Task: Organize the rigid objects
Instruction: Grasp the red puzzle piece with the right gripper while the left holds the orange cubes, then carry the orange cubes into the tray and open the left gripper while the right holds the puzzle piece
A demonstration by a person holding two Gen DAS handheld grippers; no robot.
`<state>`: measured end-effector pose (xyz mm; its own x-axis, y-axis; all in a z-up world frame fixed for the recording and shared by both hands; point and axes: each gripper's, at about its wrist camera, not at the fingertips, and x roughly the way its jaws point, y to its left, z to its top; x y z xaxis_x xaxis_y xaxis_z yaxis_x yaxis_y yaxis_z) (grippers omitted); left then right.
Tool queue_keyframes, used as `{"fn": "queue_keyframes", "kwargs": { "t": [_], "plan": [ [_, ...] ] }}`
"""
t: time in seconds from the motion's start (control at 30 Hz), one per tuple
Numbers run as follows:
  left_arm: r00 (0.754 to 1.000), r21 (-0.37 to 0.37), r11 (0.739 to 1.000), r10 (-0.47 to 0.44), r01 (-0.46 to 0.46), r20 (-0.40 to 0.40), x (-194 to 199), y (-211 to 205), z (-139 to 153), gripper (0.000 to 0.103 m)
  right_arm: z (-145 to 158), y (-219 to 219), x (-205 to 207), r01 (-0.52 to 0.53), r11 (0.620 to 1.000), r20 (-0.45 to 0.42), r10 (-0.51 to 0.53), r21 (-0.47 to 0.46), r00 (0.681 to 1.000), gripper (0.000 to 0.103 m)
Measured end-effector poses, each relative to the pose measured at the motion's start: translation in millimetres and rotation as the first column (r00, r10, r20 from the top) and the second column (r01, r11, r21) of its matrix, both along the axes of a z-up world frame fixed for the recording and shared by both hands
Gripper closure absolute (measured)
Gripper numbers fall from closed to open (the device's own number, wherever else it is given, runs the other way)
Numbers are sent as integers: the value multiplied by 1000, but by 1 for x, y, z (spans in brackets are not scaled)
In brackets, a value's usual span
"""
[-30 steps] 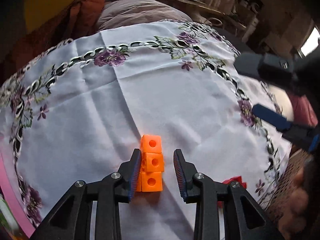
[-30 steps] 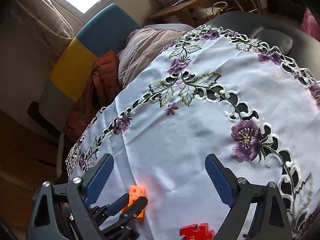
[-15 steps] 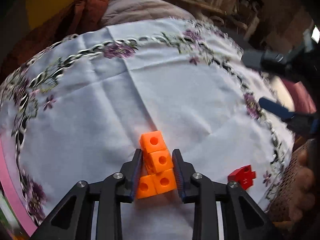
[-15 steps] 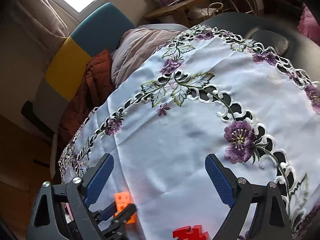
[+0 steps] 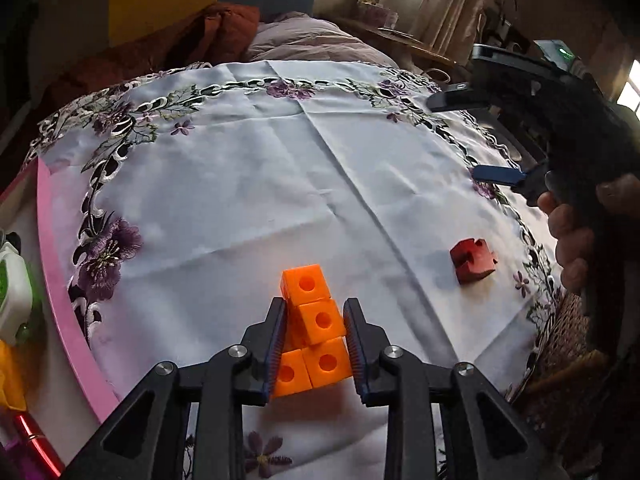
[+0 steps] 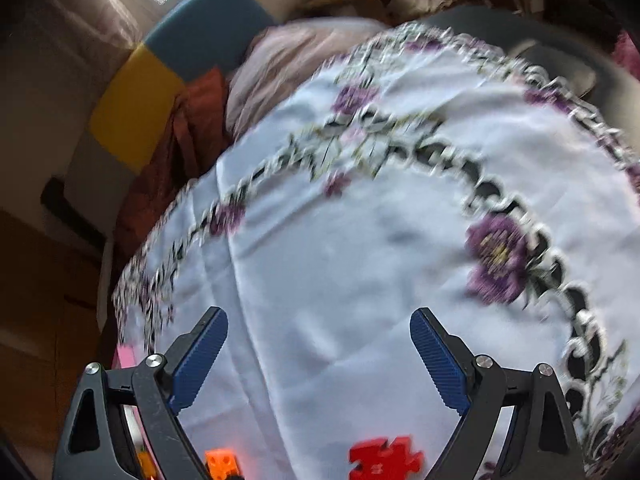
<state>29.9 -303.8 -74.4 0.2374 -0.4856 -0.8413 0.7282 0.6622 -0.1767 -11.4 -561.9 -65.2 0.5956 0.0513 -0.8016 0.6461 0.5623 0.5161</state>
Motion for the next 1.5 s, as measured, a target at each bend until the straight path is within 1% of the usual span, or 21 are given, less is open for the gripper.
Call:
{"fn": "queue_keyframes", "kwargs": {
  "t": [0.03, 0.1, 0.17, 0.2, 0.27, 0.3, 0.43, 0.5, 0.57, 0.63, 0.8, 0.87, 0.9, 0.93, 1.03, 1.07, 1.1, 1.2, 1.3, 1.37, 1.5],
  "plan": [
    [1000, -3, 1000, -2, 2, 0, 1, 0, -1, 74, 0, 3, 2, -27, 1000, -12, 27, 1, 1000, 10],
    [1000, -13, 1000, -2, 2, -12, 4, 0, -3, 74, 5, 15, 8, -126, 992, -45, 125, -14, 991, 10],
    [999, -27, 1000, 11, -12, -30, 7, 1, -4, 73, 15, 26, 12, -237, 971, -83, 232, -44, 969, 9],
    [999, -29, 999, 14, -15, -34, 7, 1, -5, 73, 18, 30, 12, -279, 959, -105, 272, -55, 956, 7],
    [999, -37, 999, 14, -15, -37, 7, 3, -5, 73, 23, 39, 10, -376, 924, -172, 359, -77, 917, 3],
    [999, -39, 999, 14, -16, -39, 8, 3, -5, 73, 22, 45, 7, -431, 899, -225, 406, -76, 886, 2],
    [998, -60, 998, 23, -26, -57, 10, 5, -6, 73, 12, 58, -3, -529, 845, -353, 473, -79, 807, 2],
    [997, -69, 997, 27, -32, -66, 11, 6, -6, 73, 6, 60, -6, -547, 834, -384, 484, -69, 787, 3],
    [997, -73, 997, 30, -35, -72, 12, 7, -6, 73, 2, 61, -7, -548, 834, -407, 478, -67, 778, 3],
    [997, -76, 996, 32, -38, -75, 12, 8, -6, 73, -3, 63, -6, -547, 835, -430, 474, -58, 768, 7],
    [996, -82, 996, 35, -42, -80, 12, 10, -7, 73, -19, 65, -5, -554, 832, -504, 470, -22, 725, 21],
    [996, -86, 995, 37, -44, -82, 12, 11, -7, 73, -26, 66, -7, -558, 830, -520, 476, -1, 709, 34],
    [996, -87, 995, 37, -44, -83, 12, 12, -7, 73, -30, 67, -7, -566, 824, -530, 483, 6, 697, 52],
    [996, -89, 995, 36, -44, -82, 12, 12, -7, 73, -30, 68, -8, -573, 819, -537, 481, -6, 693, 54],
    [996, -93, 995, 35, -43, -83, 11, 13, -7, 73, -19, 75, -7, -607, 793, -503, 501, -60, 704, 54],
    [996, -96, 994, 36, -44, -84, 11, 14, -7, 73, -13, 78, -5, -617, 782, -494, 502, -92, 710, 54],
    [996, -97, 994, 38, -46, -84, 11, 14, -7, 73, -7, 79, -3, -619, 775, -475, 502, -123, 723, 54],
    [996, -99, 993, 50, -58, -77, 9, 14, -6, 73, 8, 80, 5, -586, 789, -384, 490, -186, 782, 54],
    [997, -93, 994, 50, -56, -63, 7, 13, -6, 73, 14, 83, 19, -544, 806, -324, 463, -234, 825, 53],
    [997, -92, 994, 53, -58, -54, 6, 13, -5, 73, 11, 89, 34, -526, 815, -291, 456, -242, 841, 53],
    [998, -88, 995, 54, -57, -36, 3, 13, -2, 75, -10, 94, 46, -505, 820, -297, 428, -270, 854, 53]
  ]
}}
